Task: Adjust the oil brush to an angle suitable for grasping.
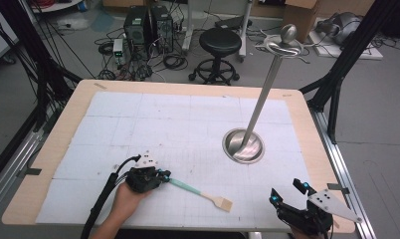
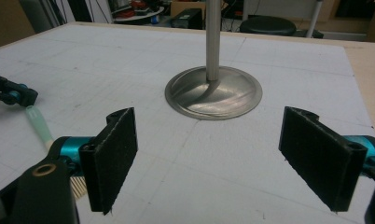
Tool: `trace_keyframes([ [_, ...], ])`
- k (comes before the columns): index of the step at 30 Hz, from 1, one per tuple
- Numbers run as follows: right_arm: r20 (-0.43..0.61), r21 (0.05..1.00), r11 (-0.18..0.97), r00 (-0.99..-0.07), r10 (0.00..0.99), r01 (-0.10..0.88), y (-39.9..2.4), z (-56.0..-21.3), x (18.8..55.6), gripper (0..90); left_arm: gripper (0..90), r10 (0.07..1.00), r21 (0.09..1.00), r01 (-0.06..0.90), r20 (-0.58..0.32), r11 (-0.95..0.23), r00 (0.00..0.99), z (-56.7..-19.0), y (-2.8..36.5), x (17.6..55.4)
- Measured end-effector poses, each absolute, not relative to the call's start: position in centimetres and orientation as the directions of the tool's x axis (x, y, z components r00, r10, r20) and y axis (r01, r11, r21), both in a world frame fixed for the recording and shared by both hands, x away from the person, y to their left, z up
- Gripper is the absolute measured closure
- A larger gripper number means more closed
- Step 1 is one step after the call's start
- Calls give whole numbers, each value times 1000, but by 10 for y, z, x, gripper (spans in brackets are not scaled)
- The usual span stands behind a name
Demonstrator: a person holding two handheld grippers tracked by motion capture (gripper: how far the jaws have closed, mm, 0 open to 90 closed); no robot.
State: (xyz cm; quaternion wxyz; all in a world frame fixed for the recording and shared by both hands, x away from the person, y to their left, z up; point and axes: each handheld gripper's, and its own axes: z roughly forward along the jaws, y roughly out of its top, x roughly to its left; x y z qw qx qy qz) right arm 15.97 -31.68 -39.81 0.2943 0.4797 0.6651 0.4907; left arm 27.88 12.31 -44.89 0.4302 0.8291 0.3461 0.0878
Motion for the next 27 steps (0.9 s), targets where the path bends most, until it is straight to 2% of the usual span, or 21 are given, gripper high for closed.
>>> trace_keyframes([
  [5,78,936,59,-368,927,347,-317,-398,160,183,850,637,789,492,-171,-369,752,-446,121,275],
  [6,77,937,58,-366,927,345,-318,-398,160,182,799,646,814,484,-185,-322,740,-439,128,273],
  [8,75,936,61,-368,927,345,-318,-398,160,183,786,647,833,467,-184,-296,740,-434,134,272],
  [9,79,935,59,-369,926,349,-318,-399,160,183,750,651,849,451,-181,-275,737,-431,140,270],
  [10,76,935,64,-373,925,348,-317,-399,160,183,648,665,872,426,-173,-239,727,-426,151,267],
  [12,77,935,63,-373,925,350,-316,-398,160,183,630,670,889,411,-180,-202,720,-424,162,265],
  [14,74,936,67,-379,922,345,-314,-398,160,183,536,681,915,382,-195,-133,706,-418,185,259],
  [16,76,936,66,-381,922,345,-314,-398,160,182,520,681,922,370,-198,-115,705,-416,193,257],
  [22,80,936,71,-405,911,345,-306,-397,162,182,259,684,943,331,-224,-28,694,-410,225,245],
  [27,66,942,86,-430,901,324,-299,-395,163,181,209,689,959,283,-212,10,693,-411,239,235],
])
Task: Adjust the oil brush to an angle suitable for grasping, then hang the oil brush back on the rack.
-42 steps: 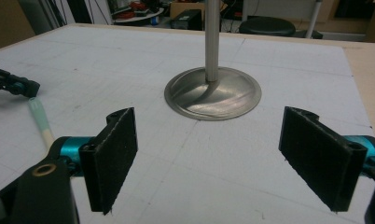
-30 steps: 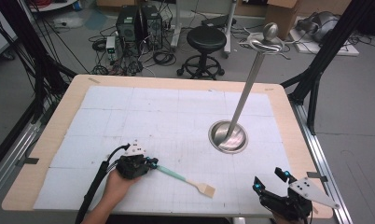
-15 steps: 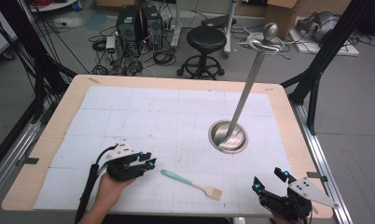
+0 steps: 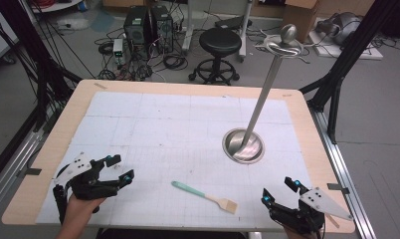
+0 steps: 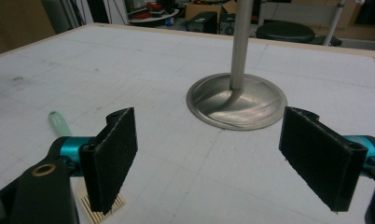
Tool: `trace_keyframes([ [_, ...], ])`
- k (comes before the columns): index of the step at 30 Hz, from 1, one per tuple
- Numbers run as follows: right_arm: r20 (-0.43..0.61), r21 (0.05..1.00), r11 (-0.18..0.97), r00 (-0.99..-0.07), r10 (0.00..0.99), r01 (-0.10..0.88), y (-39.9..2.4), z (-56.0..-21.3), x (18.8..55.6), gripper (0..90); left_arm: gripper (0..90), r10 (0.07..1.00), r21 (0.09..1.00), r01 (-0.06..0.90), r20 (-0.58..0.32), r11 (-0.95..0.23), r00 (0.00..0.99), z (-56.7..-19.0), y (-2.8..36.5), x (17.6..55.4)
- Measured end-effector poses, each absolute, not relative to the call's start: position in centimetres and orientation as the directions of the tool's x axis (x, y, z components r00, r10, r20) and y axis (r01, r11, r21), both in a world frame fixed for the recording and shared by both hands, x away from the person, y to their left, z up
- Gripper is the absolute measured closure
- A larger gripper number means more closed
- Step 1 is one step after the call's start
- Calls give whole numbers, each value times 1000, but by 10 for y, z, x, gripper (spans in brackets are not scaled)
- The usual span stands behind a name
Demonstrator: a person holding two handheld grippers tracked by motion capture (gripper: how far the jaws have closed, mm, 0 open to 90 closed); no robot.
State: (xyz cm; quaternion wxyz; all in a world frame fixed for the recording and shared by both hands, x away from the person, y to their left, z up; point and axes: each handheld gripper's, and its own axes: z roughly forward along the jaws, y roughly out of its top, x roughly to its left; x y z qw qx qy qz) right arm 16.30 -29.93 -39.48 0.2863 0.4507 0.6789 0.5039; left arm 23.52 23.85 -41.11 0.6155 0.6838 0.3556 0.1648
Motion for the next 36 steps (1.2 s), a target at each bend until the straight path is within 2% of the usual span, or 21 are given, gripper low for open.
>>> trace_keyframes([
  [7,80,954,62,-450,890,293,-294,-391,164,167,215,697,966,253,-213,46,685,-411,251,228],
  [15,38,953,114,-483,875,282,-289,-391,164,153,219,709,966,253,-208,42,674,-412,252,226],
  [23,49,945,122,-501,864,303,-284,-392,167,154,221,697,966,258,-204,28,688,-414,249,228],
  [32,44,934,175,-585,810,312,-252,-390,179,154,223,690,962,268,-222,41,689,-417,252,228],
  [36,18,917,244,-646,763,314,-229,-392,191,166,224,690,963,268,-214,30,692,-417,251,227],
])
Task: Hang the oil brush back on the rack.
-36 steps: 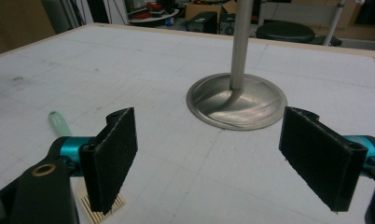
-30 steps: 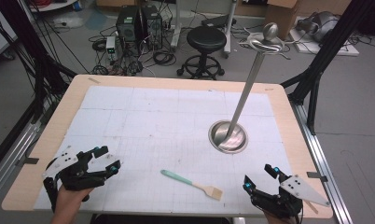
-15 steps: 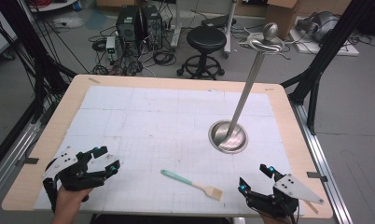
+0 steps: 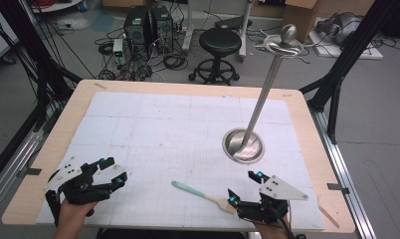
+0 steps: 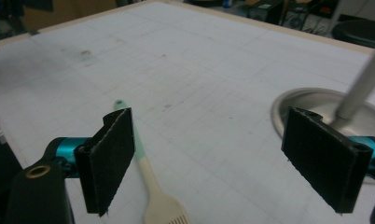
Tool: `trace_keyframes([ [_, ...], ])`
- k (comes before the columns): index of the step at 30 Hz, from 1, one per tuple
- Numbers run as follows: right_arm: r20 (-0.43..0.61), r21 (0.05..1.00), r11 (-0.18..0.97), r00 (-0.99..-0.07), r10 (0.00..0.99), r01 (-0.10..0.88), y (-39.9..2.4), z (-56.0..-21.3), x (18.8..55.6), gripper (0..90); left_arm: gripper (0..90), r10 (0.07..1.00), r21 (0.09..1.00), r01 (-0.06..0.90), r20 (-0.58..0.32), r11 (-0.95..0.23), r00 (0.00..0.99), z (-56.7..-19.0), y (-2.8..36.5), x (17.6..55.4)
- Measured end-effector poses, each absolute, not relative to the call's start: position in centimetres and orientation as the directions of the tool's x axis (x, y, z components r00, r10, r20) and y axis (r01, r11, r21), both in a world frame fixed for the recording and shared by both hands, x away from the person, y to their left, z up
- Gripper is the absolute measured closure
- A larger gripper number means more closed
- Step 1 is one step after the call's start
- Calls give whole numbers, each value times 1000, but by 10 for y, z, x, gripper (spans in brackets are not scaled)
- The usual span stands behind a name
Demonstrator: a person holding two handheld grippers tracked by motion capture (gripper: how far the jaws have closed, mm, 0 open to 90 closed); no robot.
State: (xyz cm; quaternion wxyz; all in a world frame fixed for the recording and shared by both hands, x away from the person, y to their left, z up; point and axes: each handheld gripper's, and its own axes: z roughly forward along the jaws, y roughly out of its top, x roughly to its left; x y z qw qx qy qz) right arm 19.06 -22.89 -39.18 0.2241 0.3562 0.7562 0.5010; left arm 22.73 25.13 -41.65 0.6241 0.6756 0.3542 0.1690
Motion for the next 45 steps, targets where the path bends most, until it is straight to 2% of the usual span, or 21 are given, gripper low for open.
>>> trace_keyframes([
  [1,22,908,271,-683,730,319,-219,-393,195,245,224,690,962,271,-217,31,691,-416,251,227],
  [2,22,908,271,-683,730,319,-219,-393,195,245,224,689,962,270,-217,32,692,-417,251,226],
  [3,26,905,282,-703,710,319,-216,-393,196,299,224,687,963,269,-215,30,694,-417,251,226],
  [6,14,889,333,-744,668,316,-203,-396,202,357,225,682,962,270,-216,28,698,-417,249,227],
  [7,18,880,352,-761,648,320,-198,-398,207,410,225,681,962,272,-215,24,700,-417,248,227],
  [9,21,875,359,-768,640,323,-197,-399,209,425,225,678,962,274,-213,18,703,-417,247,227],
  [13,40,848,403,-800,599,344,-189,-405,217,512,227,674,961,275,-212,13,708,-417,246,226],
  [25,89,745,537,-857,507,396,-162,-431,238,632,231,671,960,279,-213,9,711,-418,245,227],
  [31,90,719,569,-864,495,400,-157,-437,243,668,231,672,959,283,-222,19,706,-418,247,227],
  [33,80,701,590,-867,492,400,-156,-440,244,708,232,673,959,283,-221,17,706,-418,247,227],
  [40,71,697,596,-866,495,398,-158,-441,244,786,234,673,958,286,-220,14,706,-418,246,227],
  [45,63,691,609,-872,485,389,-157,-441,246,786,236,674,957,288,-220,10,706,-418,245,227],
])
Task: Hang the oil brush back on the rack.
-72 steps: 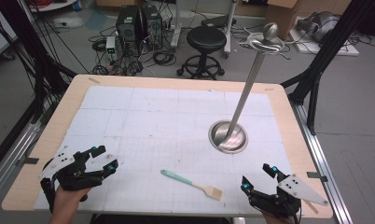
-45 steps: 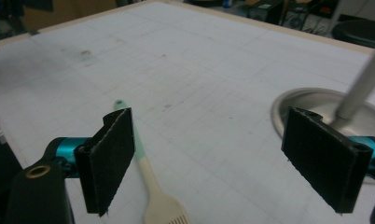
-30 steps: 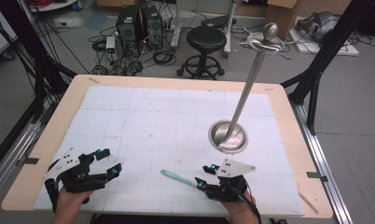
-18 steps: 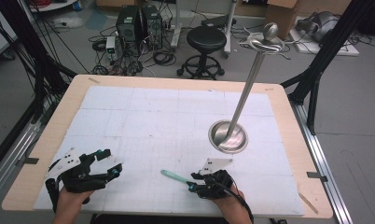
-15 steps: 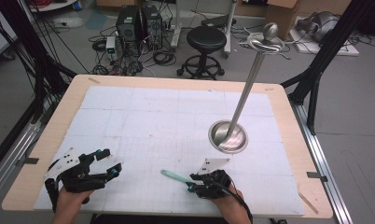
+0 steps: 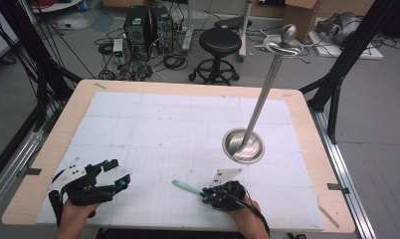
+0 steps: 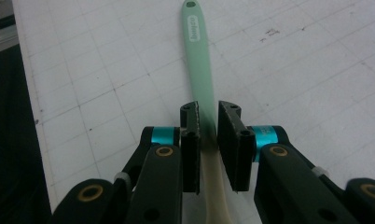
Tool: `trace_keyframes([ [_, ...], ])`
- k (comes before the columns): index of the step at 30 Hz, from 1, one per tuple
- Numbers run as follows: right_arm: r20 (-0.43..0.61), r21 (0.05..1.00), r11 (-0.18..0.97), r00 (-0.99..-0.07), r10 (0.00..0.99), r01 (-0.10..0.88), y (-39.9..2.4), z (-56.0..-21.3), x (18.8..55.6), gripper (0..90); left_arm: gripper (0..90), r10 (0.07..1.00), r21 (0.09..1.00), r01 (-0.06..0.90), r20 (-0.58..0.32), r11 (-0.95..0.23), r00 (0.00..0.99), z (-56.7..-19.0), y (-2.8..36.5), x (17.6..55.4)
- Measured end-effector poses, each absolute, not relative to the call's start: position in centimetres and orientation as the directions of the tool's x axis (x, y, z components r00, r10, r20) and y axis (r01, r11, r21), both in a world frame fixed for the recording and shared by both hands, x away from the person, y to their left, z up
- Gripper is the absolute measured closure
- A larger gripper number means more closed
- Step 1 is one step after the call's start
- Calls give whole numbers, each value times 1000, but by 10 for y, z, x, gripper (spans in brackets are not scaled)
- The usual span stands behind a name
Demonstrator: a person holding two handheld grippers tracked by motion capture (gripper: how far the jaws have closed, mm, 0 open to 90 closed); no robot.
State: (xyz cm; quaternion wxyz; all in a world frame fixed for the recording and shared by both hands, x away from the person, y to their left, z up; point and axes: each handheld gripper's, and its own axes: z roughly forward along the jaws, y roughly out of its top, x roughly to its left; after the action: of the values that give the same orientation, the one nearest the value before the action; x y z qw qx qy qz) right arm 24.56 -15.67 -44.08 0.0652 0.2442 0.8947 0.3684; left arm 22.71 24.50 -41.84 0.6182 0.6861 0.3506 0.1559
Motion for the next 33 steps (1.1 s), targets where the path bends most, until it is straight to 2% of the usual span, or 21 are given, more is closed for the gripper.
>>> trace_keyframes([
  [12,56,704,592,-861,505,393,-157,-440,243,822,242,671,955,296,-219,0,708,-419,244,227],
  [20,65,777,508,-851,522,371,-164,-427,238,822,282,640,951,309,-250,21,727,-418,241,226],
  [23,73,801,475,-847,527,364,-167,-421,234,821,380,615,956,294,-244,20,750,-415,237,225],
  [33,60,879,383,-863,501,284,-163,-401,222,820,333,504,941,338,-301,19,809,-410,211,225],
])
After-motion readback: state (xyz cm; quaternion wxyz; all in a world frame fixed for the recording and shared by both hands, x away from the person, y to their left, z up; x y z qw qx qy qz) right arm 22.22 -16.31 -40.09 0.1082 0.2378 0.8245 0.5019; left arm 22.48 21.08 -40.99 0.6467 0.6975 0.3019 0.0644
